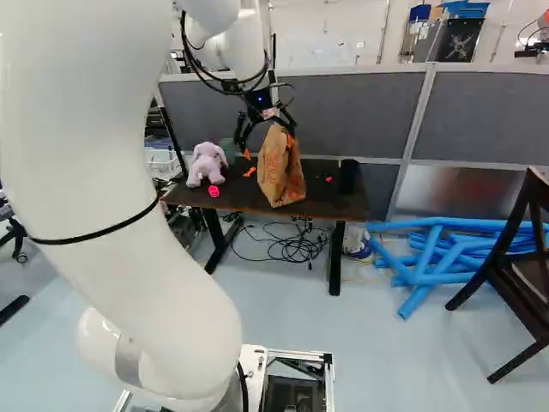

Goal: Pick up the bag on the ground and place it on the table

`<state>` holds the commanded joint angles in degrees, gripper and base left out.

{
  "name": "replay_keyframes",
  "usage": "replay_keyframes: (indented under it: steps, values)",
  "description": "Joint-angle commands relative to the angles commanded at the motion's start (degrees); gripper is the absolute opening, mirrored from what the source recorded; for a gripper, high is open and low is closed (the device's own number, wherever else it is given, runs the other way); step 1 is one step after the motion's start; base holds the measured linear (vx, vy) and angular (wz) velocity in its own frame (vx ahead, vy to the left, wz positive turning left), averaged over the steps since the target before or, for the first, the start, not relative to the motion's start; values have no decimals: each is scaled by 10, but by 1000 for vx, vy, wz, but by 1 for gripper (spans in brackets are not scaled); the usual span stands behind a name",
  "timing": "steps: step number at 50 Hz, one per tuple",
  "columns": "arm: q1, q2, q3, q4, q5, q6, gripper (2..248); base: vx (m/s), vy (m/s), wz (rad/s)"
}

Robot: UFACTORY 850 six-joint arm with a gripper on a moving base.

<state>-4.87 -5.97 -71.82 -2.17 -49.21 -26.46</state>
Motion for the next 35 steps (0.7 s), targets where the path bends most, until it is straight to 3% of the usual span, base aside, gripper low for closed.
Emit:
replay_keyframes:
  steps: [35]
  values:
    - [1,6,18,1,26,7,247,0,0,0]
